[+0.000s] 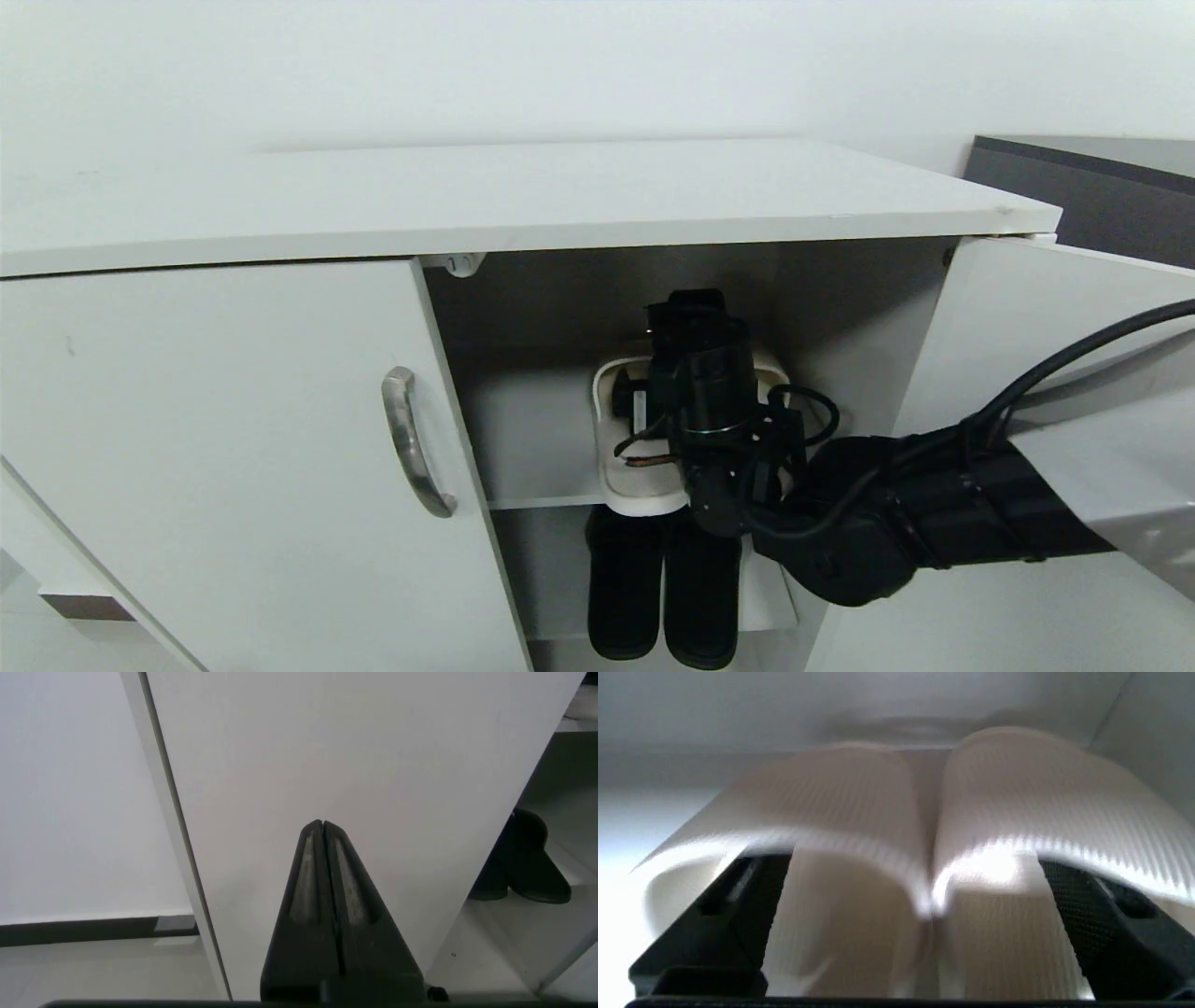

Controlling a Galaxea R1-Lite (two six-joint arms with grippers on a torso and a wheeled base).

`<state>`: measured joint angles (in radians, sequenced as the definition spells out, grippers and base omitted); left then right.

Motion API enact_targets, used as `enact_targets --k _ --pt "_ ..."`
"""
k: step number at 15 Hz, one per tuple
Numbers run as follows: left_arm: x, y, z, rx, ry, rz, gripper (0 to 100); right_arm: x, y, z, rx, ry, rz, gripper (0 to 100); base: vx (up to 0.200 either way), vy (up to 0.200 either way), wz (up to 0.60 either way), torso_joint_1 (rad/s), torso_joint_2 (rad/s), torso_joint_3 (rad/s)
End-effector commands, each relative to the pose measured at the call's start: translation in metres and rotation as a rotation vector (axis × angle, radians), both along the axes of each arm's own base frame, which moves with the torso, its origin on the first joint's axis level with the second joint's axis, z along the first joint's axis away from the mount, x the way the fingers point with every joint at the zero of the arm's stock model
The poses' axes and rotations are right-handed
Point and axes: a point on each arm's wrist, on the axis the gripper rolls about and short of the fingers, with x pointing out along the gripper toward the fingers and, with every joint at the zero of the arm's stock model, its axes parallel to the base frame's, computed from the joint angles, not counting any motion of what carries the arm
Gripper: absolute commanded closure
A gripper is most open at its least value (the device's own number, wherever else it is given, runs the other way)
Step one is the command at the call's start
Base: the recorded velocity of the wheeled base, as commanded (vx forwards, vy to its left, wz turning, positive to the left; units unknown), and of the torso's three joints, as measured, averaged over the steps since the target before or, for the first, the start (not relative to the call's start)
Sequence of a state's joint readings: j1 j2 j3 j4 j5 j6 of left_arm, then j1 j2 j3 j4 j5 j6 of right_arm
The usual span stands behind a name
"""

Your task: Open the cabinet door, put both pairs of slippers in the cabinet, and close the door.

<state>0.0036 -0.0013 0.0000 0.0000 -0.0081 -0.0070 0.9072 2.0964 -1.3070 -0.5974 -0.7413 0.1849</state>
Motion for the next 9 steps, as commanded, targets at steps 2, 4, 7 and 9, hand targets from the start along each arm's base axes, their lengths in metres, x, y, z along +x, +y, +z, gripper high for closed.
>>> enact_targets --k 2,4,7,9 --pt "0.000 0.000 0.000 -0.001 0.001 -0.002 100 -0.047 -0.027 0.028 0.022 -0.005 0.208 0 -0.200 0.000 0.00 -0.002 0.00 0.005" --pt "0.000 0.000 0.000 -0.001 0.001 -0.002 100 -0.054 -0.035 0.037 0.052 -0.012 0.268 0 -0.200 0.000 0.00 0.007 0.00 0.000" --pt "0.000 0.000 0.000 -0.001 0.000 -0.002 100 -0.057 -0.037 0.040 0.120 -0.046 0.309 0 -0.200 0.000 0.00 -0.001 0.00 0.004" --pt "0.000 0.000 0.000 -0.002 0.001 -0.002 100 -0.059 -0.038 0.035 0.120 -0.047 0.328 0 -0.200 0.000 0.00 0.000 0.00 0.000"
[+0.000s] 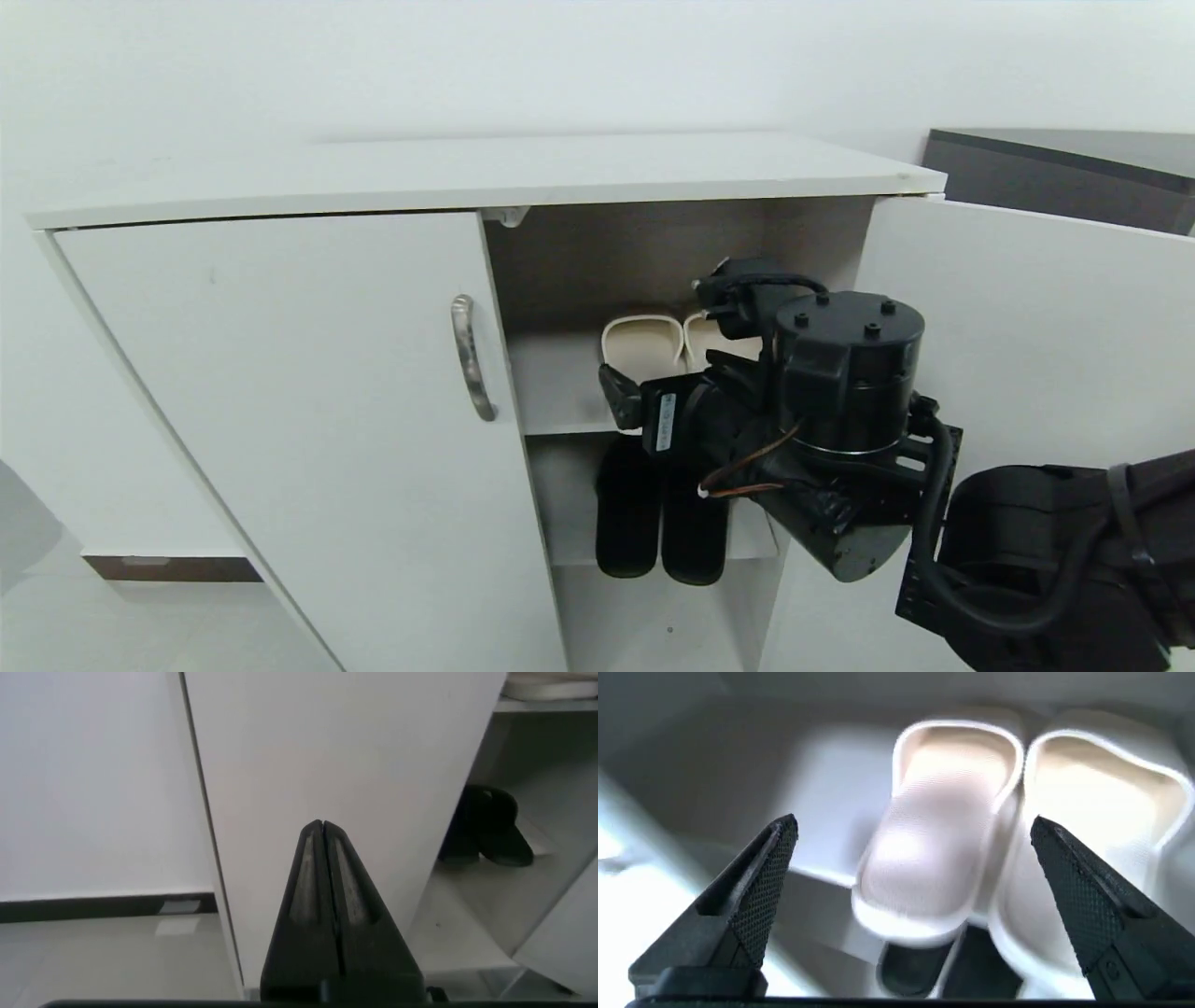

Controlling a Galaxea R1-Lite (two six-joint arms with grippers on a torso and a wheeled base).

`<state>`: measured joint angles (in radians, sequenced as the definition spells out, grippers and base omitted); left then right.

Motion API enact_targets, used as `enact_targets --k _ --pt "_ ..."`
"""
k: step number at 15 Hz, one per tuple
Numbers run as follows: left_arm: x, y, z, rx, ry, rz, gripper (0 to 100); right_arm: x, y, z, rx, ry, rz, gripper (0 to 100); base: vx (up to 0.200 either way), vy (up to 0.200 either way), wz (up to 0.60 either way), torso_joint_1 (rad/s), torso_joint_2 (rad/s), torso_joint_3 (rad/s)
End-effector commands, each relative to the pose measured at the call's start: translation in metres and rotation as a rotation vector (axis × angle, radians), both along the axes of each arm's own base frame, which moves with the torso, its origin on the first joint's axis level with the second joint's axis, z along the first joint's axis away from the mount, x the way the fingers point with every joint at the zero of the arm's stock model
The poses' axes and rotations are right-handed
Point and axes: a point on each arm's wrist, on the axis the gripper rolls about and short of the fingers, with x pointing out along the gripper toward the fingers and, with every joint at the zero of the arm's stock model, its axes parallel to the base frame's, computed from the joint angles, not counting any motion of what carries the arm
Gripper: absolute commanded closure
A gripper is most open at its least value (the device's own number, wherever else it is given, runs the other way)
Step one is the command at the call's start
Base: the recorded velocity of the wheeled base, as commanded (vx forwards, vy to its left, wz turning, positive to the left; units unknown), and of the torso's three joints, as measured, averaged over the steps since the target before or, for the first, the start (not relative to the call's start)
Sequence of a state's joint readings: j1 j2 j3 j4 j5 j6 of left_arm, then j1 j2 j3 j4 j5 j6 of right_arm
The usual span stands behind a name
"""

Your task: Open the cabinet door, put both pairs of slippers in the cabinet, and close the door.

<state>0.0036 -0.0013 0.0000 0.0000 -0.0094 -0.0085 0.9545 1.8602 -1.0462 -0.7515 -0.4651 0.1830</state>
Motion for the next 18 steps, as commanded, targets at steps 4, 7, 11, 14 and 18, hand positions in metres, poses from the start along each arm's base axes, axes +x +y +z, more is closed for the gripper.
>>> enact_targets --k 4,7,11,14,18 --pt "0.000 0.000 0.000 0.001 0.001 0.000 100 -0.015 -0.005 -0.006 -0.022 0.018 0.063 100 -0.200 0.000 0.00 0.000 0.00 0.001" --pt "0.000 0.000 0.000 0.001 0.001 0.000 100 -0.027 -0.016 -0.020 -0.047 0.058 0.189 100 -0.200 0.000 0.00 0.004 0.00 0.004" --pt "0.000 0.000 0.000 0.001 0.001 0.000 100 -0.033 -0.020 -0.036 -0.051 0.072 0.268 100 -0.200 0.000 0.00 0.001 0.00 0.004" --pt "0.000 0.000 0.000 0.001 0.001 -0.002 100 -0.035 -0.023 -0.041 -0.039 0.068 0.323 100 -0.200 0.000 0.00 0.004 0.00 0.001" --pt "0.000 0.000 0.000 0.001 0.001 -0.002 100 -0.037 -0.024 -0.046 -0.050 0.073 0.328 100 -0.200 0.000 0.00 0.002 0.00 0.001"
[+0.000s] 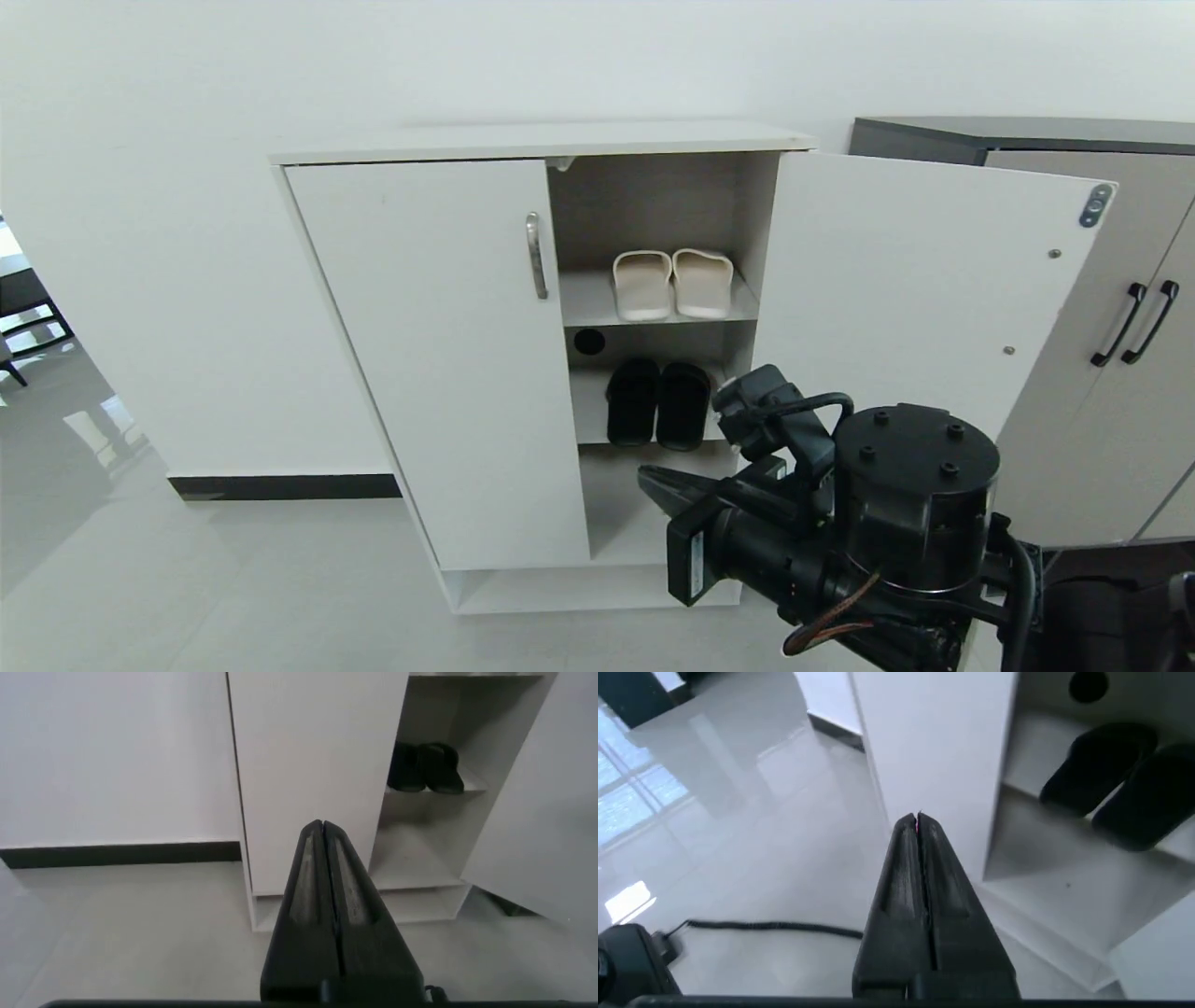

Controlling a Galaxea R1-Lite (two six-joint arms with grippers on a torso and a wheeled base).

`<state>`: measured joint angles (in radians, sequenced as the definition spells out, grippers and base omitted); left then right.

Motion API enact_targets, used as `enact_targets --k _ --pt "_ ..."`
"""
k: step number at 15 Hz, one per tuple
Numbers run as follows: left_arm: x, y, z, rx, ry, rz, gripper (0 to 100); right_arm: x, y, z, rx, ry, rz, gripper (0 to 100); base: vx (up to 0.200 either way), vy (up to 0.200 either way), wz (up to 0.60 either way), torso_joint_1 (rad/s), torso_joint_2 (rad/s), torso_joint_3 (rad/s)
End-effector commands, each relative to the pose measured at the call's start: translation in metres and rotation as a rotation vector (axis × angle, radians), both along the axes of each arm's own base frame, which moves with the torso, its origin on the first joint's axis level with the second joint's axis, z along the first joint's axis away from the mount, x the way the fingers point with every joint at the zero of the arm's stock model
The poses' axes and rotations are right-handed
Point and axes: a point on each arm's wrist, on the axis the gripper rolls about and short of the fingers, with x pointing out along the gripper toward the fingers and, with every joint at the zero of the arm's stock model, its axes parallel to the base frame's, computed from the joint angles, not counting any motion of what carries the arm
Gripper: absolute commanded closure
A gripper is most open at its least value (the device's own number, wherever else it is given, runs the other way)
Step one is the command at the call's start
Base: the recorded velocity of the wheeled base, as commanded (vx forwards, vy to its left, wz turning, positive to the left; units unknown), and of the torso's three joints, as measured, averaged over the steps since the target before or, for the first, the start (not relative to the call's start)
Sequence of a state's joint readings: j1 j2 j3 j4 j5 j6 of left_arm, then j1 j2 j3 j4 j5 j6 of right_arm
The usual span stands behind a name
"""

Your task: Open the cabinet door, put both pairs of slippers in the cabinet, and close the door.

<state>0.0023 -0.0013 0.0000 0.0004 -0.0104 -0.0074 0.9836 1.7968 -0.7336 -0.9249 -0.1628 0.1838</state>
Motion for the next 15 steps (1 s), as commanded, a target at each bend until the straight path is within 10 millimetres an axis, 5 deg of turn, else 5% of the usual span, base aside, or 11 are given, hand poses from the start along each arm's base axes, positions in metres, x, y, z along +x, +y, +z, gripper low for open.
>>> enact_targets --k 1,10,15 --pt "0.0001 0.0000 0.0001 0.000 0.001 0.000 100 -0.0019 -0.0014 -0.0037 -0.005 0.002 0.022 100 -0.200 0.000 0.00 0.002 0.00 0.007" --pt "0.0000 0.0000 0.0005 0.001 -0.001 0.000 100 -0.0040 -0.0031 -0.0112 -0.038 -0.015 0.044 100 0.000 0.000 0.00 0.000 0.00 0.000" --pt "0.0001 0.0000 0.0001 0.001 0.001 0.000 100 -0.0035 -0.0023 -0.0115 -0.038 -0.015 0.044 100 0.000 0.000 0.00 0.075 -0.24 -0.232"
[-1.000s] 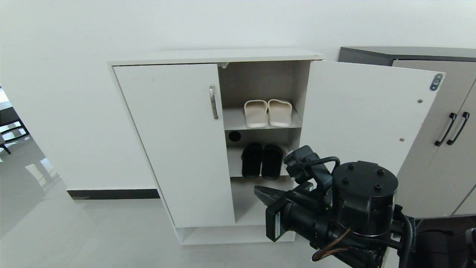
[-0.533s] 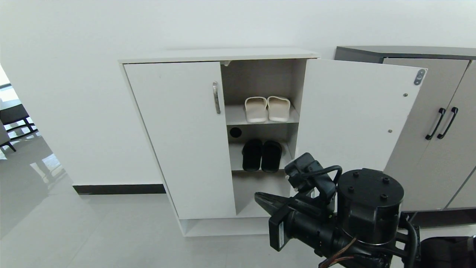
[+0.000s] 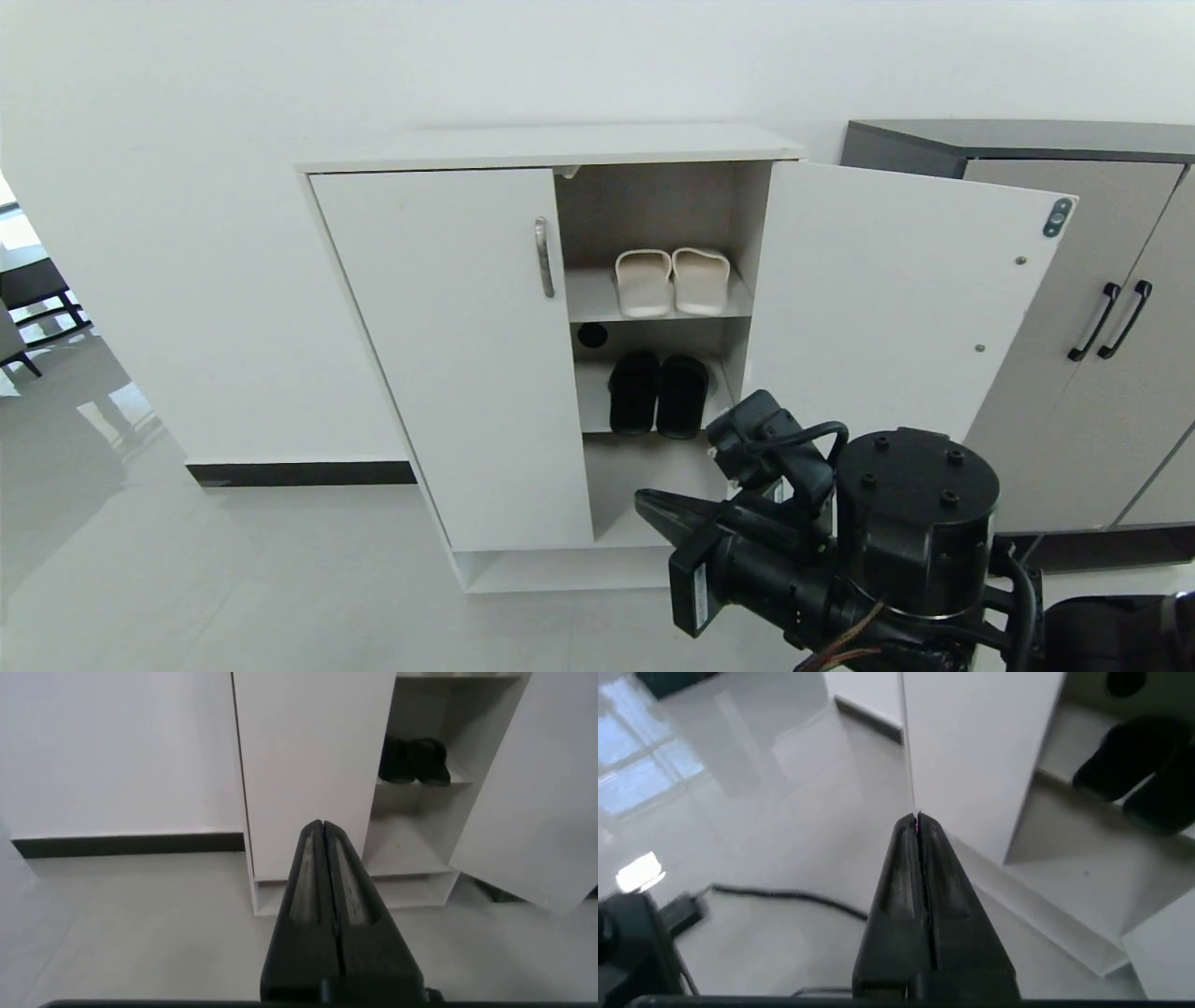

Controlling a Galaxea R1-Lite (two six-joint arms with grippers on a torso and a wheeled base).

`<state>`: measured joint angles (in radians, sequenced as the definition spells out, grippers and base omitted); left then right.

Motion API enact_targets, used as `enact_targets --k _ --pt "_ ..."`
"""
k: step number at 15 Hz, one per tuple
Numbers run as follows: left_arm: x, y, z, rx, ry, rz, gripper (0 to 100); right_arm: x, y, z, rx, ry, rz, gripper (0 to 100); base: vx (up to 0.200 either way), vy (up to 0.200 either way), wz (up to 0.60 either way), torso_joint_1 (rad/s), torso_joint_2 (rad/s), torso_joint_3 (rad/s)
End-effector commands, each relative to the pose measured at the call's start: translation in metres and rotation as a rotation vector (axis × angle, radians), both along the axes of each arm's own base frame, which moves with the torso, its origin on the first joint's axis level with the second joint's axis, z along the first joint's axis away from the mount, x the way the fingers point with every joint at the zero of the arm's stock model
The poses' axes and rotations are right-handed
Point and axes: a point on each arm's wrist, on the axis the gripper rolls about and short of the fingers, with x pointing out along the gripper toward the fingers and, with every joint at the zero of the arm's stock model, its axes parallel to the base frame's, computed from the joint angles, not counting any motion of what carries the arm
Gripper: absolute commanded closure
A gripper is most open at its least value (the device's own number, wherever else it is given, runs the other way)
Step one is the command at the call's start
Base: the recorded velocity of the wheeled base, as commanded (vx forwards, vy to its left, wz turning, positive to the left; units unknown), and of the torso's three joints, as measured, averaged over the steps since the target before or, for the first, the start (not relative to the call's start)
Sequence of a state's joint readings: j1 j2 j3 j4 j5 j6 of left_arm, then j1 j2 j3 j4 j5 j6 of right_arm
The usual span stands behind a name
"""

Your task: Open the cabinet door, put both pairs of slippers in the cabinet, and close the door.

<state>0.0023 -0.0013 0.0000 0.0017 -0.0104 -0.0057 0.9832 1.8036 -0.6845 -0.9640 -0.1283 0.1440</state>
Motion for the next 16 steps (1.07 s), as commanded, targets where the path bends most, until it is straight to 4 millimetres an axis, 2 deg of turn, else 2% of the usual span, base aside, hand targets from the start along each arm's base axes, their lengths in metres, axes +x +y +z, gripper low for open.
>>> enact_targets --k 1,16 --pt "0.0001 0.0000 0.0002 0.000 0.000 0.000 100 -0.0003 0.0014 -0.0010 -0.001 0.001 0.004 100 0.000 0.000 0.00 0.183 -0.59 -0.305" --pt "0.0001 0.0000 0.0002 0.000 0.000 0.000 100 -0.0002 0.0016 -0.0015 -0.002 0.002 0.004 100 0.000 0.000 0.00 0.190 -0.49 -0.283"
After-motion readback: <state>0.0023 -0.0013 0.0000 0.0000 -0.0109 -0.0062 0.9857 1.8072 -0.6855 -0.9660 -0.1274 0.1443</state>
